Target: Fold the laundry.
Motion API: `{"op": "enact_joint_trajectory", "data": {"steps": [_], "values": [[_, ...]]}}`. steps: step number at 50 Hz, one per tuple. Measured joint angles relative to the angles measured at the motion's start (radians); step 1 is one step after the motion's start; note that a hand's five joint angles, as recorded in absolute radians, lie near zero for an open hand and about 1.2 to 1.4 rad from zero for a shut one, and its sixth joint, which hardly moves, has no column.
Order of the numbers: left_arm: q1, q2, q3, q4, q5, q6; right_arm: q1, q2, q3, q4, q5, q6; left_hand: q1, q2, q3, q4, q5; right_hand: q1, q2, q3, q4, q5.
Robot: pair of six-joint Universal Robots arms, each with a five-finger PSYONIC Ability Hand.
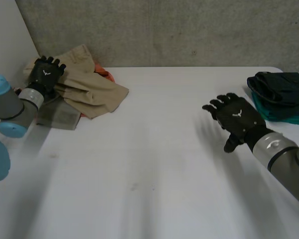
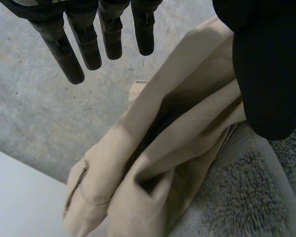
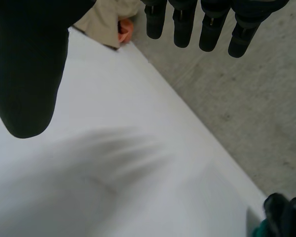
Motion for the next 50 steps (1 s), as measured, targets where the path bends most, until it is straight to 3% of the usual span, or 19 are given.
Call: {"op": "enact_joint_trajectory", "data": {"steps": [3, 4, 5, 7, 10, 15, 18, 22, 24, 25, 28, 33, 37, 41, 47, 50], "values": [[0.005, -0.032, 0.044, 0.009, 0.029, -0.043, 0.000, 0.000, 0.030, -0.004, -0.001, -0.001, 0.021, 0.018, 0.020, 0.020, 0.023, 0.000, 0.000, 0.000, 0.000, 0.000], [0.006, -0.042, 0.059, 0.016, 0.042, -0.066, 0.000, 0.000, 0.039, -0.005, -0.001, -0.001, 0.154, 0.149, 0.131, 0.133, 0.135, 0.000, 0.000, 0.000, 0.000, 0.000], [0.008, -0.049, 0.069, 0.025, 0.053, -0.091, -0.001, 0.000, 0.050, -0.006, -0.001, -0.001, 0.458, 0.393, 0.392, 0.396, 0.391, 0.000, 0.000, 0.000, 0.000, 0.000], [0.009, -0.053, 0.074, 0.044, 0.062, -0.127, -0.003, 0.000, 0.063, -0.006, -0.001, -0.001, 0.793, 0.758, 0.753, 0.758, 0.747, 0.000, 0.000, 0.000, 0.000, 0.000], [0.006, -0.040, 0.053, 0.072, 0.046, -0.161, -0.012, -0.001, 0.074, -0.006, -0.001, -0.001, 0.837, 0.893, 0.888, 0.897, 0.867, 0.000, 0.000, 0.000, 0.000, 0.000], [-0.009, 0.026, -0.031, 0.114, -0.010, -0.180, -0.025, -0.002, 0.078, -0.006, 0.000, -0.001, 0.837, 0.904, 0.900, 0.906, 0.868, 0.000, 0.000, 0.000, 0.000, 0.000], [-0.043, 0.226, -0.243, 0.208, -0.070, -0.201, -0.036, -0.006, 0.074, -0.006, 0.000, -0.001, 0.839, 0.905, 0.901, 0.907, 0.869, 0.000, 0.000, 0.000, 0.000, 0.000], [-0.094, 0.462, -0.479, 0.313, -0.078, -0.273, -0.039, -0.014, 0.064, -0.006, 0.001, -0.001, 0.855, 0.905, 0.901, 0.910, 0.869, 0.000, 0.000, 0.000, 0.000, 0.000], [-0.108, 0.507, -0.523, 0.330, -0.078, -0.295, -0.039, -0.016, 0.061, -0.006, 0.002, -0.001, 0.855, 0.905, 0.901, 0.910, 0.869, 0.000, 0.000, 0.000, 0.000, 0.000], [-0.153, 0.633, -0.640, 0.371, -0.074, -0.377, -0.040, -0.023, 0.051, -0.006, 0.003, -0.001, 0.855, 0.905, 0.901, 0.910, 0.869, 0.000, 0.000, 0.000, 0.000, 0.000], [-0.221, 0.779, -0.771, 0.398, -0.068, -0.505, -0.040, -0.037, 0.037, -0.005, 0.006, -0.001, 0.855, 0.905, 0.901, 0.910, 0.869, 0.000, 0.000, 0.000, 0.000, 0.000], [-0.342, 0.946, -0.945, 0.408, -0.060, -0.691, -0.040, -0.057, 0.017, -0.005, 0.014, 0.001, 0.855, 0.906, 0.902, 0.910, 0.876, 0.000, 0.000, 0.000, 0.000, 0.000], [-0.452, 0.982, -1.046, 0.410, -0.052, -0.761, -0.040, -0.065, 0.006, -0.006, 0.018, 0.001, 0.855, 0.906, 0.903, 0.910, 0.882, 0.000, 0.000, 0.000, 0.000, 0.000], [-0.570, 0.918, -1.097, 0.403, -0.053, -0.771, -0.040, -0.066, -0.001, -0.006, 0.021, 0.002, 0.855, 0.906, 0.907, 0.911, 0.882, 0.000, 0.000, 0.000, 0.000, 0.000], [-0.671, 0.716, -1.060, 0.300, -0.082, -0.668, -0.036, -0.063, -0.006, 0.000, 0.044, 0.002, 0.855, 0.903, 0.904, 0.908, 0.881, 0.000, 0.000, 0.000, 0.000, 0.000], [-0.686, 0.653, -1.021, 0.202, -0.107, -0.588, -0.035, -0.061, -0.007, 0.005, 0.065, 0.002, 0.659, 0.683, 0.699, 0.697, 0.699, 0.000, 0.000, 0.000, 0.000, 0.000]]}}
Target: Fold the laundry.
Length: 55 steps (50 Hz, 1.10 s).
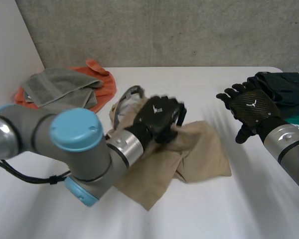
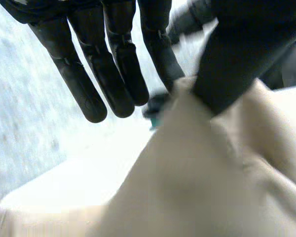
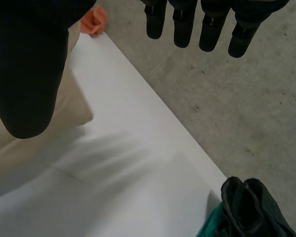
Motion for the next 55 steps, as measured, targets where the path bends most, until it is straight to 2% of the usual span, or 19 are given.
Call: {"op": "enact_joint_trajectory", "data": {"steps": [5, 7, 12, 17, 22, 30, 32, 33, 34, 35, 36, 37, 38, 44, 47, 49, 52, 55], "values": [[-0.003, 0.038, 0.031, -0.151, -0.035, 0.086, 0.000, 0.000, -0.006, 0.032, 0.023, 0.003, -0.484, -0.465, -0.476, -0.483, -0.488, 0.000, 0.000, 0.000, 0.000, 0.000], [-0.003, 0.082, 0.028, -0.187, -0.047, 0.098, 0.001, -0.001, -0.013, 0.062, 0.026, 0.011, -0.531, -0.527, -0.537, -0.548, -0.552, 0.000, 0.000, 0.000, 0.000, 0.000], [0.000, 0.247, -0.028, -0.242, -0.116, 0.109, 0.002, -0.003, -0.068, 0.238, 0.028, 0.082, -0.570, -0.597, -0.609, -0.619, -0.627, 0.000, 0.000, 0.000, 0.000, 0.000], [0.003, 0.320, -0.111, -0.249, -0.205, 0.109, 0.005, 0.000, -0.123, 0.428, 0.017, 0.160, -0.586, -0.620, -0.625, -0.639, -0.649, 0.000, 0.000, 0.000, 0.000, 0.000], [0.003, 0.278, -0.177, -0.244, -0.262, 0.107, 0.012, 0.010, -0.135, 0.469, 0.012, 0.191, -0.586, -0.626, -0.625, -0.644, -0.656, 0.000, 0.000, 0.000, 0.000, 0.000], [-0.014, 0.093, -0.150, -0.241, -0.280, 0.103, 0.046, 0.044, -0.124, 0.371, 0.029, 0.192, -0.586, -0.634, -0.644, -0.652, -0.665, 0.000, 0.000, 0.000, 0.000, 0.000], [-0.019, 0.031, -0.109, -0.245, -0.294, 0.105, 0.055, 0.055, -0.122, 0.341, 0.043, 0.190, -0.464, -0.494, -0.506, -0.526, -0.529, 0.000, 0.000, 0.000, 0.000, 0.000], [-0.020, 0.018, -0.097, -0.246, -0.300, 0.106, 0.056, 0.056, -0.122, 0.336, 0.046, 0.190, -0.464, -0.494, -0.506, -0.526, -0.529, 0.000, 0.000, 0.000, 0.000, 0.000], [-0.020, 0.004, -0.085, -0.247, -0.309, 0.107, 0.057, 0.058, -0.121, 0.331, 0.050, 0.190, -0.217, -0.267, -0.302, -0.300, -0.314, 0.000, 0.000, 0.000, 0.000, 0.000], [-0.015, -0.022, -0.054, -0.246, -0.339, 0.109, 0.060, 0.061, -0.120, 0.319, 0.061, 0.190, 0.058, 0.089, 0.056, 0.061, 0.017, 0.000, 0.000, 0.000, 0.000, 0.000], [-0.011, -0.030, -0.041, -0.245, -0.356, 0.110, 0.060, 0.062, -0.120, 0.316, 0.065, 0.189, 0.058, 0.089, 0.056, 0.061, 0.017, 0.000, 0.000, 0.000, 0.000, 0.000], [-0.003, -0.037, -0.021, -0.241, -0.385, 0.113, 0.060, 0.063, -0.120, 0.311, 0.071, 0.189, 0.123, 0.196, 0.174, 0.163, 0.121, 0.000, 0.000, 0.000, 0.000, 0.000], [0.007, -0.037, -0.004, -0.236, -0.411, 0.118, 0.059, 0.063, -0.120, 0.308, 0.076, 0.189, 0.147, 0.215, 0.191, 0.174, 0.135, 0.000, 0.000, 0.000, 0.000, 0.000], [0.094, 0.037, 0.134, -0.145, -0.536, 0.221, 0.049, 0.052, -0.126, 0.300, 0.087, 0.183, 0.176, 0.220, 0.194, 0.210, 0.149, 0.000, 0.000, 0.000, 0.000, 0.000], [0.113, 0.068, 0.194, -0.087, -0.535, 0.286, 0.047, 0.042, -0.132, 0.299, 0.088, 0.181, 0.176, 0.220, 0.194, 0.210, 0.153, 0.000, 0.000, 0.000, 0.000, 0.000], [0.119, 0.090, 0.251, -0.023, -0.496, 0.350, 0.046, 0.029, -0.137, 0.300, 0.089, 0.182, 0.177, 0.221, 0.194, 0.210, 0.156, 0.000, 0.000, 0.000, 0.000, 0.000], [0.107, 0.102, 0.299, 0.037, -0.409, 0.393, 0.046, 0.014, -0.141, 0.298, 0.093, 0.185, 0.181, 0.222, 0.194, 0.210, 0.156, 0.000, 0.000, 0.000, 0.000, 0.000], [0.071, 0.095, 0.334, 0.088, -0.257, 0.395, 0.046, -0.007, -0.145, 0.290, 0.111, 0.189, 0.182, 0.222, 0.194, 0.210, 0.156, 0.000, 0.000, 0.000, 0.000, 0.000]]}}
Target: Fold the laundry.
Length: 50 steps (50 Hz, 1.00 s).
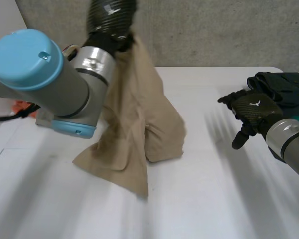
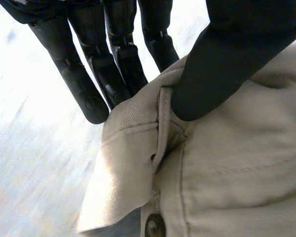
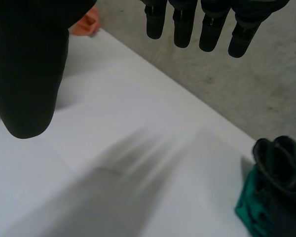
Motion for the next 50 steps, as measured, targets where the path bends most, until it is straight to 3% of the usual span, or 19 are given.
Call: {"op": "enact_joint_trajectory", "data": {"steps": [2, 4, 8, 12, 14, 18, 27, 35, 42, 46, 50], "values": [[-0.014, -0.009, 0.005, 0.007, 0.045, -0.011, 0.000, -0.005, -0.001, -0.005, 0.009, 0.001, 0.000, 0.000, 0.000, 0.000, 0.000, 0.000, 0.000, 0.000, 0.000, 0.000], [-0.060, -0.051, 0.010, 0.014, 0.161, -0.057, -0.001, -0.012, -0.001, -0.018, 0.035, 0.003, 0.000, 0.000, 0.000, 0.004, 0.000, 0.000, 0.000, 0.000, 0.000, 0.000], [-0.136, -0.143, -0.001, -0.002, 0.294, -0.128, -0.006, -0.015, 0.001, -0.037, 0.074, 0.005, -0.035, -0.053, -0.039, -0.039, -0.031, 0.000, 0.000, 0.000, 0.000, 0.000], [-0.198, -0.220, -0.021, -0.033, 0.371, -0.164, -0.030, -0.014, 0.008, -0.051, 0.096, 0.005, -0.566, -0.555, -0.517, -0.532, -0.492, 0.000, 0.000, 0.000, 0.000, 0.000], [-0.222, -0.243, -0.033, -0.046, 0.391, -0.171, -0.051, -0.013, 0.013, -0.057, 0.099, 0.005, -0.904, -0.899, -0.870, -0.896, -0.850, 0.000, 0.000, 0.000, 0.000, 0.000], [-0.239, -0.240, -0.049, -0.056, 0.395, -0.173, -0.091, -0.012, 0.020, -0.064, 0.087, 0.002, -0.926, -0.961, -0.945, -0.968, -0.918, 0.000, 0.000, 0.000, 0.000, 0.000], [-0.196, -0.066, -0.132, -0.066, 0.279, -0.169, -0.128, -0.013, 0.007, -0.054, -0.019, -0.038, -0.926, -0.967, -0.949, -0.975, -0.917, 0.000, 0.000, 0.000, 0.000, 0.000], [-0.112, 0.126, -0.324, -0.153, 0.047, -0.167, -0.117, -0.016, -0.056, 0.001, -0.116, -0.095, -0.926, -0.967, -0.949, -0.975, -0.917, 0.000, 0.000, 0.000, 0.000, 0.000], [-0.001, 0.190, -0.475, -0.255, -0.155, -0.177, -0.061, 0.004, -0.136, 0.042, -0.197, -0.116, -0.926, -0.967, -0.949, -0.975, -0.917, 0.000, 0.000, 0.000, 0.000, 0.000], [0.065, 0.195, -0.547, -0.271, -0.194, -0.187, 0.007, 0.059, -0.200, 0.035, -0.220, -0.117, -0.926, -0.967, -0.949, -0.975, -0.917, 0.000, 0.000, 0.000, 0.000, 0.000], [0.162, 0.184, -0.609, -0.265, -0.177, -0.235, 0.111, 0.168, -0.316, 0.016, -0.208, -0.114, -0.926, -0.967, -0.949, -0.975, -0.917, 0.000, 0.000, 0.000, 0.000, 0.000]]}}
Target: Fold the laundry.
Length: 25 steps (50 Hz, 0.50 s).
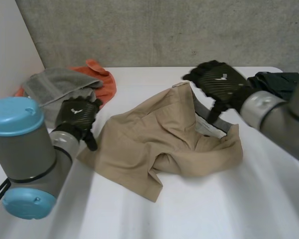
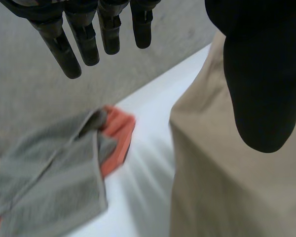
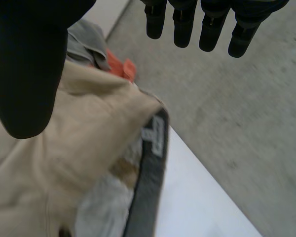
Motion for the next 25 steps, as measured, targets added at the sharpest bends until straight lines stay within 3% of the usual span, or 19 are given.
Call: {"op": "enact_joint_trajectory", "data": {"steps": [6, 15, 20, 21, 22, 25], "values": [[0.103, -0.049, -0.017, 0.007, 0.109, -0.118, 0.117, 0.208, -0.210, -0.021, 0.076, 0.001, 0.003, 0.000, 0.000, 0.001, 0.001, 0.000, 0.000, 0.000, 0.000, 0.000], [0.163, -0.092, -0.019, 0.003, 0.216, -0.200, 0.186, 0.496, -0.493, -0.046, 0.181, -0.031, 0.003, 0.002, 0.001, 0.002, 0.004, 0.057, 0.085, 0.085, 0.082, 0.076], [0.176, -0.135, -0.010, 0.001, 0.225, -0.203, 0.196, 0.614, -0.611, -0.086, 0.214, -0.073, 0.003, 0.002, 0.001, 0.002, 0.004, 0.498, 0.513, 0.508, 0.504, 0.477], [0.177, -0.149, -0.006, 0.000, 0.225, -0.201, 0.197, 0.637, -0.634, -0.097, 0.218, -0.083, 0.003, 0.002, 0.001, 0.002, 0.004, 0.746, 0.779, 0.761, 0.756, 0.716], [0.176, -0.158, -0.003, 0.000, 0.224, -0.200, 0.198, 0.646, -0.643, -0.103, 0.220, -0.088, 0.003, 0.002, 0.001, 0.002, 0.004, 0.839, 0.889, 0.871, 0.856, 0.810], [0.173, -0.181, 0.007, 0.000, 0.222, -0.195, 0.199, 0.642, -0.644, -0.118, 0.225, -0.099, 0.003, 0.002, 0.002, 0.002, 0.004, 0.874, 0.959, 0.956, 0.966, 0.875]]}}
